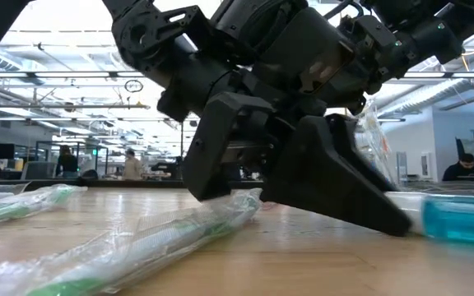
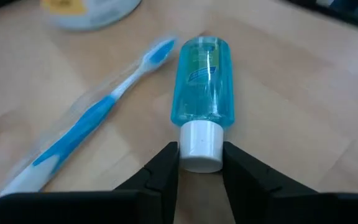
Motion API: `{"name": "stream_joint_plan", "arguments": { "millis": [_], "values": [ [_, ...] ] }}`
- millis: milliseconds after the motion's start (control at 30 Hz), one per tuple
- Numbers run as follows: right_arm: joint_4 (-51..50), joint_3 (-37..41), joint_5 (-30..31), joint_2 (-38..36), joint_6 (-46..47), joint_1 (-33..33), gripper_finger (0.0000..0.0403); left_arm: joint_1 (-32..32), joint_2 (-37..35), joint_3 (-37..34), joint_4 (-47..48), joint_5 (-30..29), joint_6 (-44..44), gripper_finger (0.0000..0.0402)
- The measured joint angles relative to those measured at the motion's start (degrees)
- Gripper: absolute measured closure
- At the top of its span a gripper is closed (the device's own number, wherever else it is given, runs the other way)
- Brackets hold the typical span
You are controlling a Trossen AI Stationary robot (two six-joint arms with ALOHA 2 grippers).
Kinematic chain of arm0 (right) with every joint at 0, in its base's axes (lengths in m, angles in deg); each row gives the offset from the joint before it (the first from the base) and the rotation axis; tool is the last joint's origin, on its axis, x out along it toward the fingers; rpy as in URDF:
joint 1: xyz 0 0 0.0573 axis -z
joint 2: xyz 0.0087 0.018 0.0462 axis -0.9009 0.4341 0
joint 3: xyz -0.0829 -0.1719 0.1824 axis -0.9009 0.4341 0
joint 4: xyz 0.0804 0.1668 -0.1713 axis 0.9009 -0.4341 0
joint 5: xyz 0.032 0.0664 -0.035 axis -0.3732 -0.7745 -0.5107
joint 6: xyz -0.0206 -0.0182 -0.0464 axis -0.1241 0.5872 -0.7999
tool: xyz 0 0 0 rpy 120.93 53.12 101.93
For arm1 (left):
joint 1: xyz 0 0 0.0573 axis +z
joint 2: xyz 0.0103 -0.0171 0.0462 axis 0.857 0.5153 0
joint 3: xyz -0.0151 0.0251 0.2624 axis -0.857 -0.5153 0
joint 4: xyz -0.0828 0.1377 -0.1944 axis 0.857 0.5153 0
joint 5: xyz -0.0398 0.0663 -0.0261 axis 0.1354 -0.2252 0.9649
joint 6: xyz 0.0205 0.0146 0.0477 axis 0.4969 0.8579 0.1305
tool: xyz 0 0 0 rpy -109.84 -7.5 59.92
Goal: Pick & Place toothbrushing station
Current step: Put the blue mouthwash into the transparent organizer
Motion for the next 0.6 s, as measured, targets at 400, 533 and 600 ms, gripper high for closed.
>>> {"name": "stream_joint_plan", "arguments": {
  "millis": [400, 533, 600],
  "values": [
    [4.6, 0.0, -0.2, 0.7, 0.0, 0.1, 0.0284, -0.7, -15.6, 0.0, 25.0, -25.1, 3.8, 0.0295],
    [6.9, 0.0, -0.3, 1.5, -0.5, 0.1, 0.0284, -1.1, -19.6, 0.0, 29.8, -31.7, 4.5, 0.0295],
    [7.1, 0.0, -0.3, 1.9, -2.4, -0.2, 0.0284, -1.2, -21.2, 0.0, 32.5, -35.9, 3.7, 0.0295]
  ]
}}
